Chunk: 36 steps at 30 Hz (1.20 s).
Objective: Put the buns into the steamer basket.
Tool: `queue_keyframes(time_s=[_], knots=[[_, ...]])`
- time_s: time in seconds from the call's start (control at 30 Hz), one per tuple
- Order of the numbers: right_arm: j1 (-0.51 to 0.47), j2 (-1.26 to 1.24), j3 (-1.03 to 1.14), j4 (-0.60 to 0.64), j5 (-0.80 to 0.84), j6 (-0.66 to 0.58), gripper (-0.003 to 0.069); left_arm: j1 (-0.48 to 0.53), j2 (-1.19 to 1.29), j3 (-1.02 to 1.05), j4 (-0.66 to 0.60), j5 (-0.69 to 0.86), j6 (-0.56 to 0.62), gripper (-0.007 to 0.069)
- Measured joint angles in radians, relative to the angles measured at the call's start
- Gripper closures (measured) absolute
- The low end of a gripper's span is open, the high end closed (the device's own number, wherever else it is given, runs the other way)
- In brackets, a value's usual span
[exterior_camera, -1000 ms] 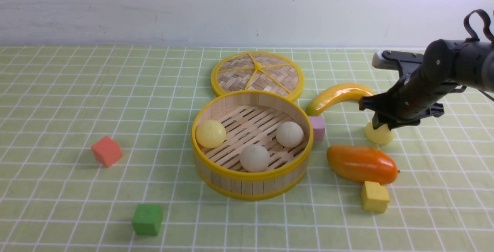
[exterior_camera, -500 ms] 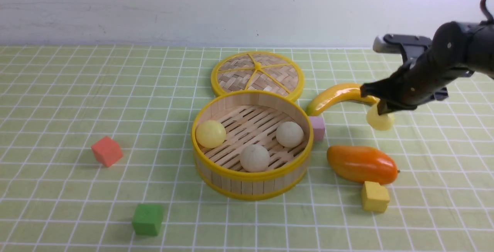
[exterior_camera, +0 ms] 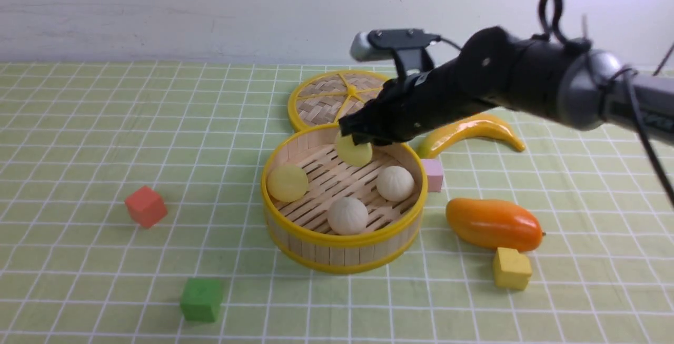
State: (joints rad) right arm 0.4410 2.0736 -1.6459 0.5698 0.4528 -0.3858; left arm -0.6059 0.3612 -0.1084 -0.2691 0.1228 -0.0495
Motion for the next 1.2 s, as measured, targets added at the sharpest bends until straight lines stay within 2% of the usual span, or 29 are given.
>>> queue_keyframes(time_s=[0.17, 0.3, 0.43, 0.53, 0.67, 0.7, 0.73, 0.8, 0.83, 0.97, 1.07, 1.2], knots=[[0.012, 0.093, 0.000, 0.050, -0.106, 0.002, 0.0559, 0.000, 0.000, 0.000, 0.000, 0.000, 0.000, 0.0533], [0.015, 0.108, -0.002, 0.065, -0.143, 0.001, 0.0407, 0.000, 0.000, 0.000, 0.000, 0.001, 0.000, 0.0532], [0.015, 0.068, -0.002, 0.068, -0.078, 0.001, 0.0262, 0.000, 0.000, 0.000, 0.000, 0.001, 0.000, 0.0525], [0.011, -0.034, -0.002, 0.042, 0.052, 0.015, 0.0218, 0.000, 0.000, 0.000, 0.000, 0.001, 0.000, 0.0522], [0.009, -0.188, 0.006, -0.055, 0.214, 0.105, 0.0265, 0.000, 0.000, 0.000, 0.000, 0.001, 0.000, 0.0517], [0.012, -0.294, 0.039, -0.136, 0.288, 0.171, 0.0331, 0.000, 0.000, 0.000, 0.000, 0.001, 0.000, 0.0515], [0.014, -0.306, 0.044, -0.145, 0.296, 0.188, 0.0340, 0.000, 0.000, 0.000, 0.000, 0.001, 0.000, 0.0515], [0.031, -0.456, 0.137, -0.271, 0.374, 0.304, 0.0460, 0.000, 0.000, 0.000, 0.000, 0.001, 0.000, 0.0512], [0.033, -0.467, 0.146, -0.279, 0.376, 0.304, 0.0470, 0.000, 0.000, 0.000, 0.000, 0.001, 0.000, 0.0512], [0.064, -0.703, 0.358, -0.423, 0.403, 0.475, 0.0634, 0.000, 0.000, 0.000, 0.000, 0.001, 0.000, 0.0508], [0.066, -0.837, 0.476, -0.464, 0.401, 0.535, 0.0676, 0.000, 0.000, 0.000, 0.000, 0.002, 0.000, 0.0505], [0.067, -0.984, 0.587, -0.491, 0.418, 0.559, 0.0678, 0.000, 0.000, 0.000, 0.000, 0.002, 0.000, 0.0501]])
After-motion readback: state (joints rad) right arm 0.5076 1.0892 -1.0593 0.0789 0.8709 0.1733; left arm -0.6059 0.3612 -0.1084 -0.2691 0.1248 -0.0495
